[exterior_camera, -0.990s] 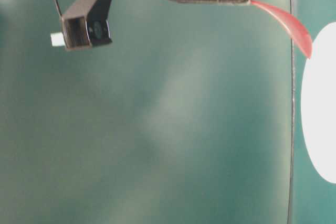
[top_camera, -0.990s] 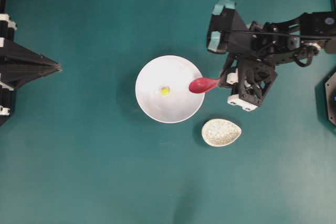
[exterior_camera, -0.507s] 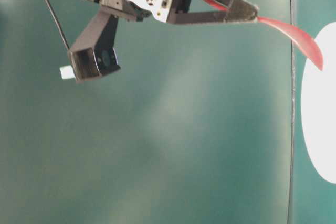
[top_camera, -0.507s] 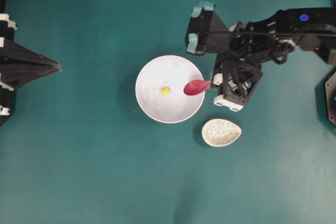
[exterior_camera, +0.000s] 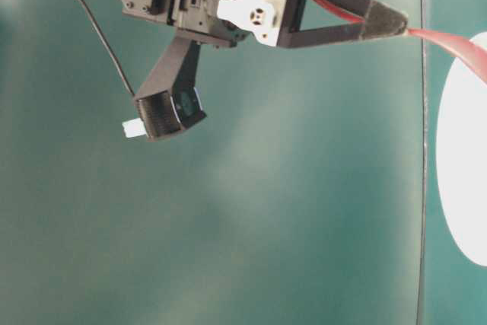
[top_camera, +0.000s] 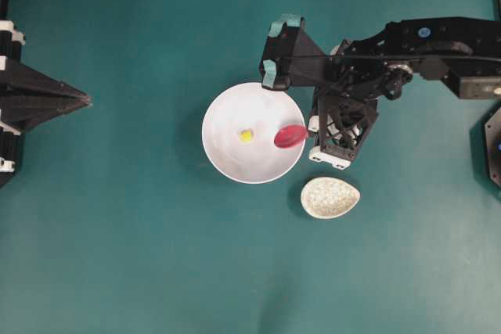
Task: Scoop the yellow hexagonal prism block from the bowl with a spoon using the right arm.
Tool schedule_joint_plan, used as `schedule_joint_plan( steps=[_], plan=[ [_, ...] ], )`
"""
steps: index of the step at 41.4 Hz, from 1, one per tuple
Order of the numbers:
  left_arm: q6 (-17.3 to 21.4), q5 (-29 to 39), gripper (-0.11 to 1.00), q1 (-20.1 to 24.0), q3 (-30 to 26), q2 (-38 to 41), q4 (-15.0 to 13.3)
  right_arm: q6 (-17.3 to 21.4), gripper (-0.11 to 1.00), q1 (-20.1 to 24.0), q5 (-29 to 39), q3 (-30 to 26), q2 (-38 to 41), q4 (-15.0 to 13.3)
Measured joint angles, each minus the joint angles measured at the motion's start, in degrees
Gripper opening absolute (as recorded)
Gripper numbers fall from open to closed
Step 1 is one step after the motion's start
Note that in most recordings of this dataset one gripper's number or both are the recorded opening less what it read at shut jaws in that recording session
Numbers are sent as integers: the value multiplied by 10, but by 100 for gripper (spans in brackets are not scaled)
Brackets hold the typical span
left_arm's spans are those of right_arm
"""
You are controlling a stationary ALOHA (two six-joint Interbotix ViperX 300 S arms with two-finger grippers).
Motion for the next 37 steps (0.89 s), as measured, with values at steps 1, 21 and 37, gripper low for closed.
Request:
schedule_joint_plan(
  steps=[1, 21, 37],
  plan=[
    [0, -1, 6, -1, -1, 0, 1, -1, 25, 0, -1, 0, 4, 0],
    [0, -1, 6, -1, -1, 0, 1, -11, 25, 0, -52, 0, 42, 2],
    [0, 0, 6, 0, -1, 0, 0, -12, 25, 0, -87, 0, 60, 2]
  ],
)
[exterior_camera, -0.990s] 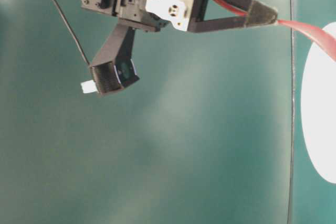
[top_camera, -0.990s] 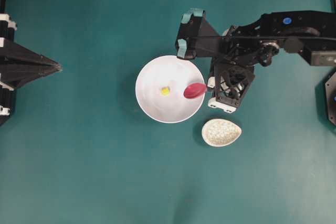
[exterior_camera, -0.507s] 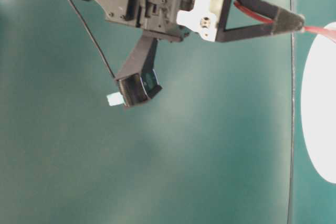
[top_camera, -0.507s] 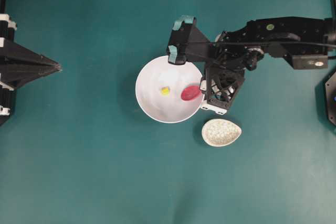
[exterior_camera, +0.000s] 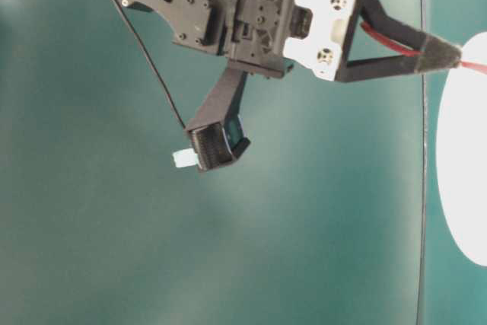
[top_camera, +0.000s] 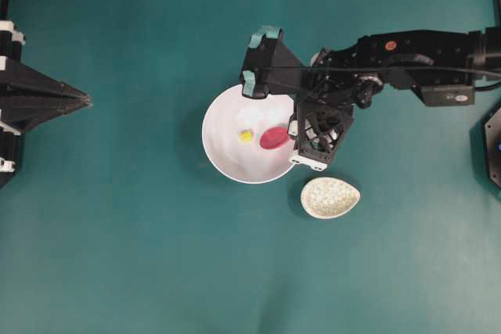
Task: Scoop the yellow hexagonal prism block from the bowl with a spoon using the right arm.
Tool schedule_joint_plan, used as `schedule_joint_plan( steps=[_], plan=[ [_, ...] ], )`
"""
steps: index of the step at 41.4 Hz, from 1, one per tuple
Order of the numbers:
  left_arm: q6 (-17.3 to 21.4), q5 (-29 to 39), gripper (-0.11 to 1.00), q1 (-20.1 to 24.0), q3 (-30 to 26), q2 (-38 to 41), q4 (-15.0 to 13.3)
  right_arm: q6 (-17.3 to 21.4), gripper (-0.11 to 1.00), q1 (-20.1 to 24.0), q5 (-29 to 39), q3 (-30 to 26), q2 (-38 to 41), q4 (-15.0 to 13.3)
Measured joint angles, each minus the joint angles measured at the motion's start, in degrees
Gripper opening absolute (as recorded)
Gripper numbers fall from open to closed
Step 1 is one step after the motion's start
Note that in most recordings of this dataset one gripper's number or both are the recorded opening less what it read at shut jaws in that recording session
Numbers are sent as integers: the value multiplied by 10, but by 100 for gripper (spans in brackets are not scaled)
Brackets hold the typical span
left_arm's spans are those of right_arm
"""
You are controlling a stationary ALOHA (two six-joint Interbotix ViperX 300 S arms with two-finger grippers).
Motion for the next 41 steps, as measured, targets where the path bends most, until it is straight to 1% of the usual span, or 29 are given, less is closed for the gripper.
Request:
schedule_joint_plan(
  steps=[27, 41],
  plan=[
    [0, -1, 6, 0, 0, -1, 0, -20, 25, 0, -62, -12, 28, 1],
    [0, -1, 6, 0, 0, -1, 0, -22, 25, 0, -113, -11, 30, 1]
  ],
)
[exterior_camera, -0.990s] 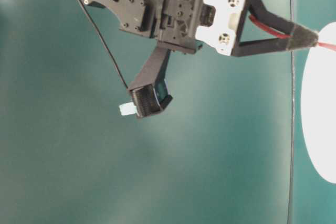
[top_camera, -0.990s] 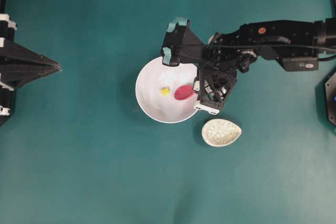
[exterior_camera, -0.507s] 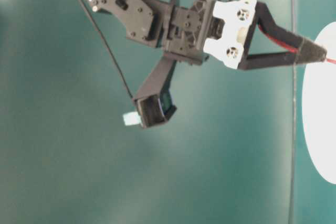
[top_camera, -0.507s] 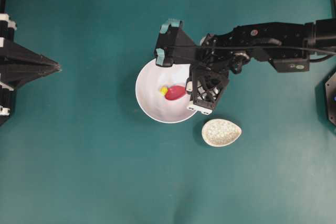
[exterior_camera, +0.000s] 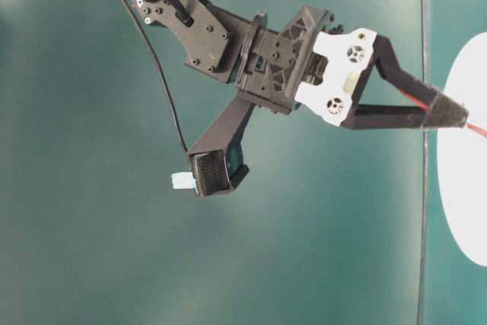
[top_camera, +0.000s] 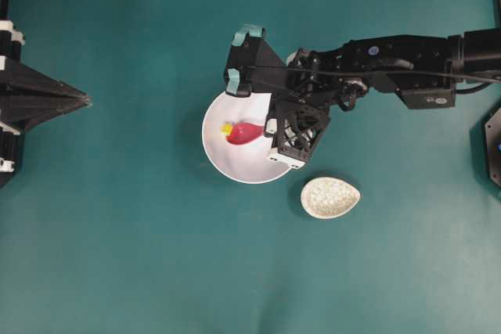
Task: Scoop the yellow hexagonal prism block from the bowl with a spoon using the right arm.
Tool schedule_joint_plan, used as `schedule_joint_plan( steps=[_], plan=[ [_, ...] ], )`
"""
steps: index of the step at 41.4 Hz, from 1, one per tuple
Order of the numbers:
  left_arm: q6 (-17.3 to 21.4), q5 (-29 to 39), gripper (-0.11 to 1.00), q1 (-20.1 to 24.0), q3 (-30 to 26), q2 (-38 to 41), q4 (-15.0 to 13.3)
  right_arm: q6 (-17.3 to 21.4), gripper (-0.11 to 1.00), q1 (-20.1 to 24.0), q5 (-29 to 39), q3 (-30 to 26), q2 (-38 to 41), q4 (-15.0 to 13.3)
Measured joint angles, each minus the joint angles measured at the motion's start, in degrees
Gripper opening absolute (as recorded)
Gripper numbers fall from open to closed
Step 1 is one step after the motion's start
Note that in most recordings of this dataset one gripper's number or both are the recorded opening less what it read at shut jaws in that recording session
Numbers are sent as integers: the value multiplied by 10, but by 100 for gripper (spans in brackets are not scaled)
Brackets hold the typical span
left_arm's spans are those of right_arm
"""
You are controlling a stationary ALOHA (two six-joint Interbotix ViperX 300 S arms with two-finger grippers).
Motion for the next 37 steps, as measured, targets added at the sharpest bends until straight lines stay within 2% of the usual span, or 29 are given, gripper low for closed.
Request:
schedule_joint_plan(
  steps=[23, 37],
  plan=[
    [0, 0, 6, 0, 0, -1, 1, 0, 25, 11, -93, 39, 0, -1],
    [0, 0, 6, 0, 0, 0, 1, 0, 25, 12, -122, 49, 0, 0]
  ],
)
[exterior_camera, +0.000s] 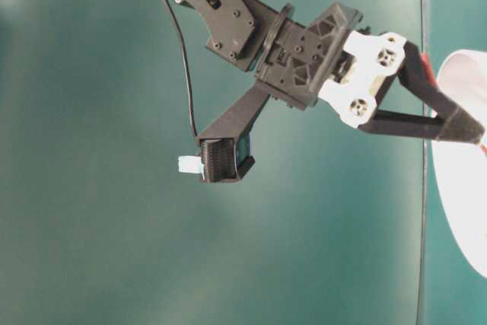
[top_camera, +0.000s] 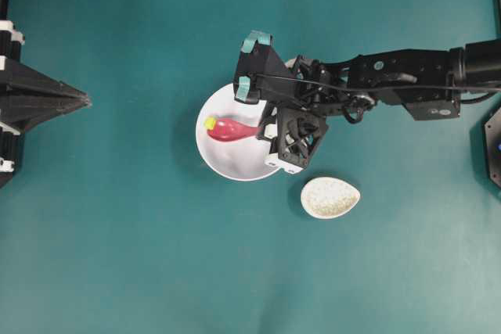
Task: Scoop the yellow hexagonal prism block from the bowl with a spoon using the right arm.
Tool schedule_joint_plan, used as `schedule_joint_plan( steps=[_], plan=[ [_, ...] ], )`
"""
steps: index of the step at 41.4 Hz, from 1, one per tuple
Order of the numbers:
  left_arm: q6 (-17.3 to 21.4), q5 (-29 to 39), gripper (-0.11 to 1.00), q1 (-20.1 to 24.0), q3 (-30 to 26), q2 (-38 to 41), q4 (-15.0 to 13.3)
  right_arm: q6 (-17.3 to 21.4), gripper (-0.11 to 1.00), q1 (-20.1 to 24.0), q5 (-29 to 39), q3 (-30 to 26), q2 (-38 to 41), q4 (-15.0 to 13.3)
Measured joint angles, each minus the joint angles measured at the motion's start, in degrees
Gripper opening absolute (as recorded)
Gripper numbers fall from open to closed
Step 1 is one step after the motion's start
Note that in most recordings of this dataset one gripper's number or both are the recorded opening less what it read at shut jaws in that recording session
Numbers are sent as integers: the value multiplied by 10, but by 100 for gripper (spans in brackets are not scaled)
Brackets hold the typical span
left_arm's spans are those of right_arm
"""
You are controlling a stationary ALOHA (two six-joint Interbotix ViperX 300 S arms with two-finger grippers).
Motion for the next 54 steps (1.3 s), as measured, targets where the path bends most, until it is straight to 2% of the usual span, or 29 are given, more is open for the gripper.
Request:
schedule_joint_plan(
  steps=[32, 54],
  plan=[
    [0, 1, 6, 0, 0, -1, 0, 2, 25, 8, -100, 34, 0, 0],
    [0, 0, 6, 0, 0, -1, -1, 2, 25, 9, -108, 39, 0, -2]
  ],
)
